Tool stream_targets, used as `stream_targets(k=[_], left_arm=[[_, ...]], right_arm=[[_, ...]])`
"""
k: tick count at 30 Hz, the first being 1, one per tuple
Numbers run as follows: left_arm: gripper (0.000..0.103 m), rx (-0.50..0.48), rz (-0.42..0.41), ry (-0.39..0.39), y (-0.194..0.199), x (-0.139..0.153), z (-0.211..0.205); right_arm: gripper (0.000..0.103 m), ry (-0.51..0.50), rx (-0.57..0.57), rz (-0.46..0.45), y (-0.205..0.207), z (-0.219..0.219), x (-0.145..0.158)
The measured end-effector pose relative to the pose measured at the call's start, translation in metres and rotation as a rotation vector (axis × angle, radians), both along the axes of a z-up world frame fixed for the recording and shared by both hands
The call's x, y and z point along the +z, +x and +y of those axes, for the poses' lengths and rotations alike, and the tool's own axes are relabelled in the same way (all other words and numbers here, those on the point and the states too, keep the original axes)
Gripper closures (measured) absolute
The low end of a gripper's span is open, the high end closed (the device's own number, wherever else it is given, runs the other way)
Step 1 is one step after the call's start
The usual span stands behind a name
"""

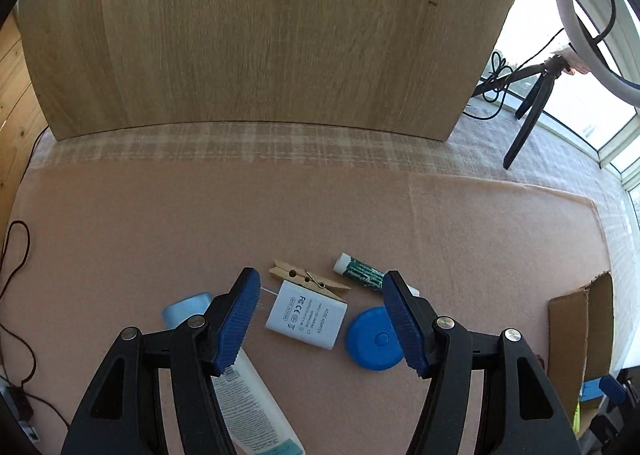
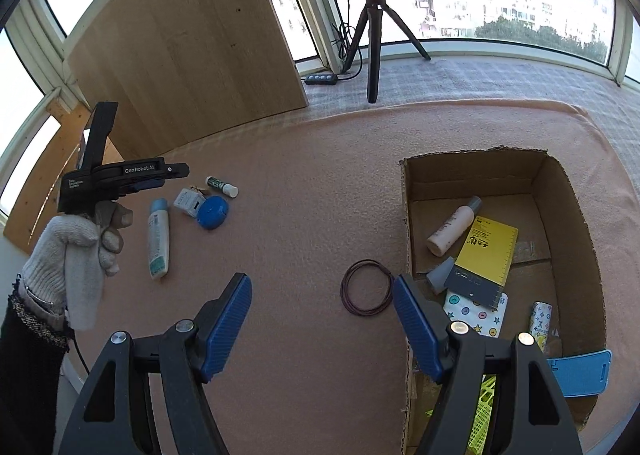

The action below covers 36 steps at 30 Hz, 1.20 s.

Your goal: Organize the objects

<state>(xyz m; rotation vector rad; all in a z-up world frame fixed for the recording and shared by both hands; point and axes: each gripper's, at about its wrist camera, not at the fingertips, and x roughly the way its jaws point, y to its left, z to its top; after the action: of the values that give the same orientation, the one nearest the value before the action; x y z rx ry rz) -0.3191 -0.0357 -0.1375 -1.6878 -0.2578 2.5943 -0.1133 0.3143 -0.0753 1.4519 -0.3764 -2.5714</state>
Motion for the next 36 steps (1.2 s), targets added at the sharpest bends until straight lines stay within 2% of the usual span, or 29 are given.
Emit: stream_targets(k=[4,8,10,13,18,21,26,30,31,36], left_arm=[[0.037,0.036,-0.034,0.045,-0.017,-0.016,-0.02],[0.043,0.066,-0.063,0.075,-0.026,-0.031,-0.032],[0.047,0.063,-0.07,0.073,-0.026,-0.036,-0.033],[0.049,0.069,-0.067,0.083,-0.025,-0.038,-0.034],[0.06,0.066,-0.08,0.097,-0.022,-0.045,-0.035],[0.066,0.07,-0.078,0.107,-0.021,-0.047,-0.036],[0.075,0.073,-0.063,0.12,-0.018,-0.048,-0.035],[0.083,0.075,-0.049,0.13,-0.017,-0.048,-0.036],[0.084,0.078,-0.048,0.137,-0.015,-0.048,-0.036],[0.086,0.079,-0.032,0.131,-0.004,-0.048,-0.03]], right_arm=[[0.034,-0.024,0.023,-0.011,-0.021,-0.016,-0.001],[0.034,-0.072,0.063,-0.042,-0.054,-0.032,-0.006],[0.043,-0.093,0.086,-0.065,-0.074,-0.04,-0.013],[0.055,-0.135,0.122,-0.114,-0.11,-0.055,-0.028],[0.055,-0.17,0.172,-0.172,-0.16,-0.089,-0.055],[0.055,-0.149,0.2,-0.197,-0.181,-0.114,-0.069],[0.056,-0.102,0.246,-0.216,-0.199,-0.151,-0.086],[0.073,-0.05,0.261,-0.237,-0.202,-0.165,-0.097],[0.081,-0.046,0.259,-0.244,-0.201,-0.165,-0.1],[0.088,-0.031,0.287,-0.255,-0.193,-0.165,-0.104]])
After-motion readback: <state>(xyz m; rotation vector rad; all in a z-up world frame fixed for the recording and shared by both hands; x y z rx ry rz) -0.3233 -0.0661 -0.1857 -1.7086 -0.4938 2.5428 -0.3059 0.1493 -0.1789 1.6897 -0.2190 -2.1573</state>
